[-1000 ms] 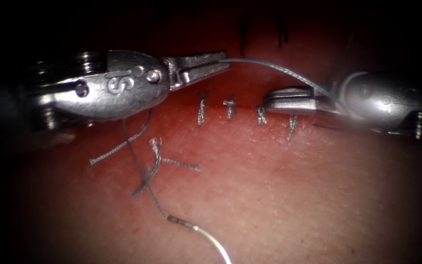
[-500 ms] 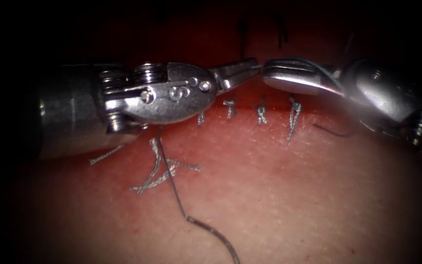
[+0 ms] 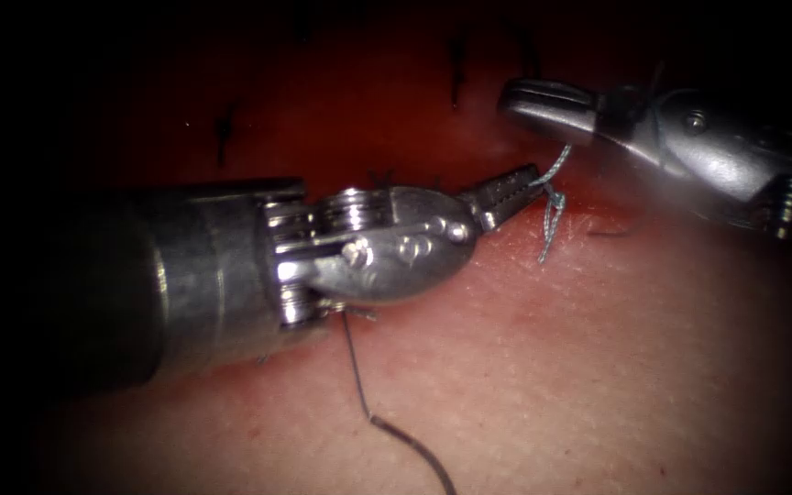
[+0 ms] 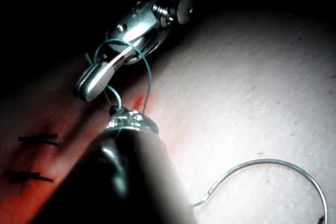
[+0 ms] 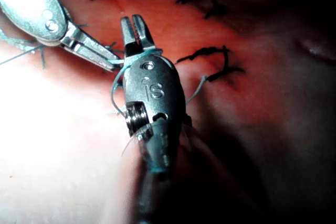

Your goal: Wound Closure

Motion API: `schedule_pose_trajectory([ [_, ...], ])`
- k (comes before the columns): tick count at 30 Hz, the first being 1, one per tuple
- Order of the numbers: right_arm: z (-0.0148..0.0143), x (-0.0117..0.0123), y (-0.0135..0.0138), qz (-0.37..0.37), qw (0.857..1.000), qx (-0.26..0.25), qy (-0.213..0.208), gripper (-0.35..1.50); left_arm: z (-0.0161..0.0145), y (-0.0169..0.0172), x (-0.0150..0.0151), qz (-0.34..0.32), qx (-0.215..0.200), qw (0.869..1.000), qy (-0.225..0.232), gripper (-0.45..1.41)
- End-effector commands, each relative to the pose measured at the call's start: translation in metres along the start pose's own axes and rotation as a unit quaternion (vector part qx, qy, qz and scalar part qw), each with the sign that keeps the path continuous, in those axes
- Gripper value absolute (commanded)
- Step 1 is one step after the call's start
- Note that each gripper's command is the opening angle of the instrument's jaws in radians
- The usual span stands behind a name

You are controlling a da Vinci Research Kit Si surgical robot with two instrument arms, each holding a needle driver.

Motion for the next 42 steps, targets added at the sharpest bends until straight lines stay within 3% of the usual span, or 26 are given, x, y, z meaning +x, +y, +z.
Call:
schedule_pose_trajectory([
  [1,0.0013,-0.0004,0.0002,-0.004,1.0,0.0,-0.013,0.61,0.0007,-0.0001,0.0003,0.004,0.001,1.0,0.001,-0.45],
  [5,0.0013,-0.0014,0.0005,-0.011,0.999,-0.002,-0.043,0.57,0.0005,0.0002,0.0003,0.011,0.001,1.0,0.0,-0.45],
  [12,0.0015,-0.0025,0.0007,-0.028,0.99,0.033,-0.136,0.64,-0.0001,-0.0004,0.0003,0.045,-0.004,0.999,0.004,-0.45],
  [16,0.0016,-0.0028,0.0005,-0.032,0.986,0.045,-0.157,0.62,-0.0006,-0.001,0.0004,0.075,-0.018,0.997,0.024,-0.45],
  [22,0.0021,-0.0033,-0.0007,-0.032,0.968,0.147,-0.201,0.61,-0.0001,-0.0049,0.0009,0.147,-0.037,0.987,0.044,-0.45],
  [30,0.0016,-0.0039,-0.0009,-0.031,0.957,0.235,-0.165,0.49,0.0033,-0.0063,0.0007,0.168,-0.098,0.98,0.042,-0.45],
  [34,0.001,-0.0042,-0.0003,0.003,0.96,0.267,-0.086,0.41,0.0052,-0.0061,-0.0003,0.179,-0.118,0.976,0.041,-0.45],
  [42,0.0003,-0.0053,-0.001,0.055,0.942,0.331,-0.023,0.36,0.0074,-0.0067,-0.0022,0.187,-0.125,0.973,0.044,-0.45],
])
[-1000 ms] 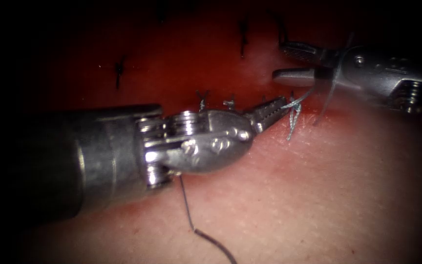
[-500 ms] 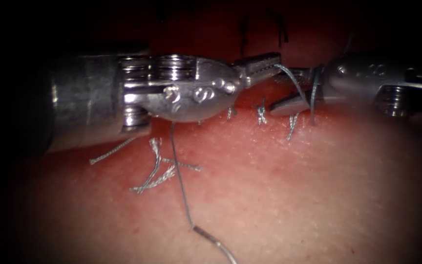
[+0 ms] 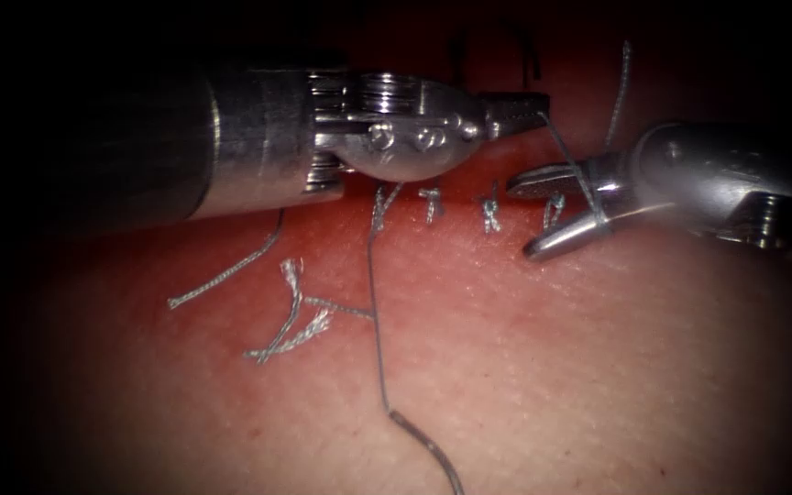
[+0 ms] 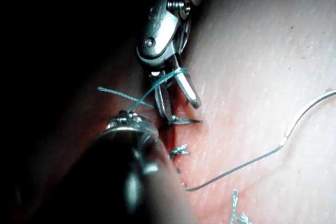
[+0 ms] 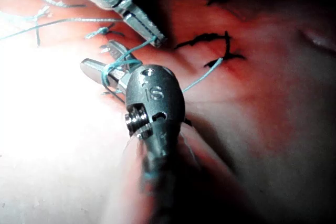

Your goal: Wound Closure

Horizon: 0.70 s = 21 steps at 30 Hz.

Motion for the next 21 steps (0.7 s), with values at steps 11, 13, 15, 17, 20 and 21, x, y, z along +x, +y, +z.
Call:
schedule_pose_trajectory([
  [11,-0.001,-0.0015,0.0015,0.04,0.985,-0.035,0.163,0.34,0.0034,0.0034,-0.0015,-0.032,0.0,0.999,-0.006,-0.45],
  [13,-0.0013,-0.0017,0.0017,0.043,0.983,-0.053,0.173,0.32,0.0034,0.0044,-0.0013,-0.042,0.001,0.999,-0.006,-0.45],
  [15,-0.0017,-0.0018,0.0021,0.049,0.978,-0.083,0.183,0.29,0.0033,0.0055,-0.0011,-0.048,0.001,0.999,-0.004,-0.45],
  [17,-0.0023,-0.0019,0.0026,0.054,0.975,-0.112,0.183,0.27,0.0031,0.0064,-0.0009,-0.059,0.004,0.998,-0.013,-0.45],
  [20,-0.003,-0.0022,0.0031,0.06,0.969,-0.157,0.181,0.27,0.0026,0.0076,-0.0003,-0.076,0.007,0.997,-0.023,-0.45],
  [21,-0.0032,-0.0024,0.0033,0.061,0.967,-0.17,0.182,0.27,0.0024,0.0079,0.0001,-0.082,0.008,0.996,-0.026,-0.45],
])
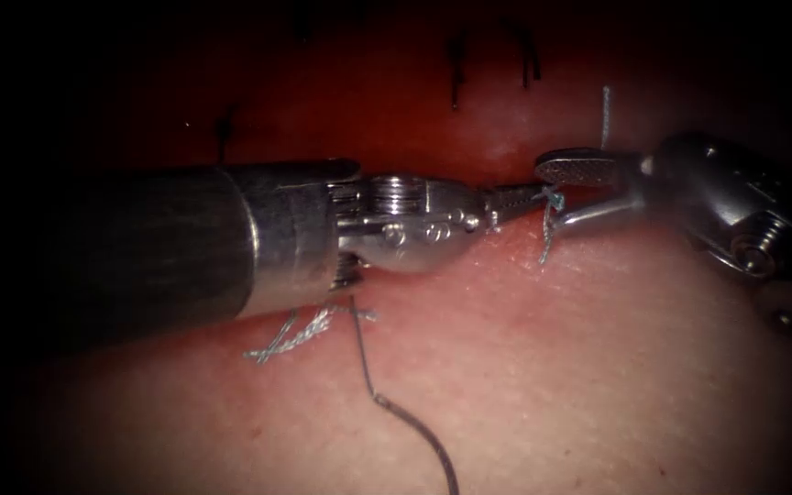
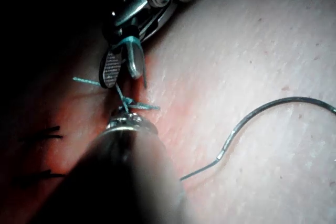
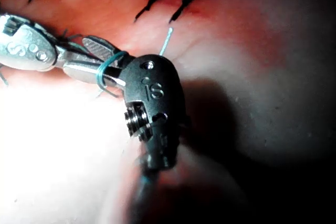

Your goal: Wound Closure

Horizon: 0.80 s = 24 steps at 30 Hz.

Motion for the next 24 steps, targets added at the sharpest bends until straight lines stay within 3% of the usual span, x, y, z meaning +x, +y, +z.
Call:
schedule_pose_trajectory([
  [1,0.0006,-0.0005,0.0007,-0.003,1.0,-0.019,0.001,0.25,0.0006,-0.0002,0.0005,-0.001,0.002,1.0,-0.002,-0.45],
  [8,0.0003,-0.0009,0.0008,0.013,0.996,-0.085,0.013,0.15,0.0002,0.0008,0.0028,-0.011,0.007,1.0,-0.013,-0.45],
  [15,0.0001,-0.001,-0.0006,0.011,0.979,-0.188,-0.08,0.19,0.0006,0.0003,0.004,-0.021,0.011,1.0,-0.02,-0.45],
  [24,-0.0009,-0.001,-0.0018,0.024,0.96,-0.256,-0.112,0.2,0.0016,-0.0001,0.0042,-0.023,0.014,0.999,-0.023,-0.45],
])
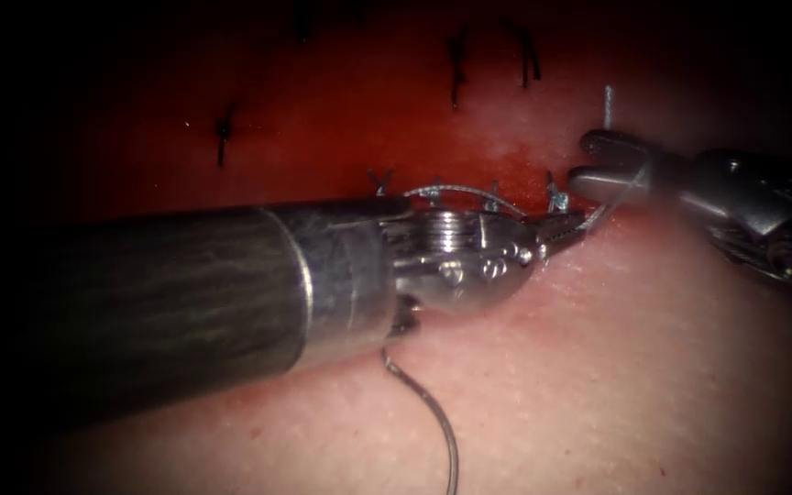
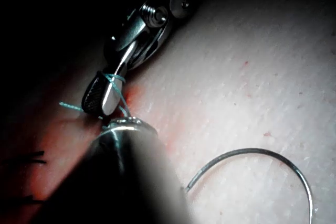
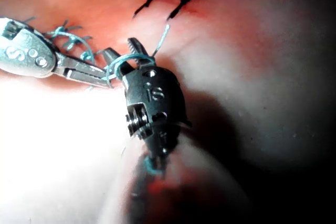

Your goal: Wound Closure

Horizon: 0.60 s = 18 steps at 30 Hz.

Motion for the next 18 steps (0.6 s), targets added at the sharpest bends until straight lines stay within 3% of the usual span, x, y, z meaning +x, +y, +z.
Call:
schedule_pose_trajectory([
  [1,0.0008,-0.0002,-0.0001,0.01,1.0,-0.009,-0.003,0.2,0.0008,-0.0004,0.0002,0.0,0.001,1.0,0.0,-0.45],
  [3,0.0007,-0.0004,0.0002,0.029,0.999,-0.024,-0.006,0.24,0.001,-0.0004,0.0003,0.0,0.002,1.0,0.0,-0.45],
  [9,0.0011,-0.0008,0.0008,0.106,0.992,-0.066,0.002,0.67,0.0013,-0.0005,0.0005,-0.001,0.002,1.0,-0.002,-0.45],
  [18,0.001,-0.0009,0.0016,0.144,0.985,-0.1,-0.007,0.54,0.0014,-0.0005,0.0006,-0.002,0.002,1.0,-0.003,-0.45],
])
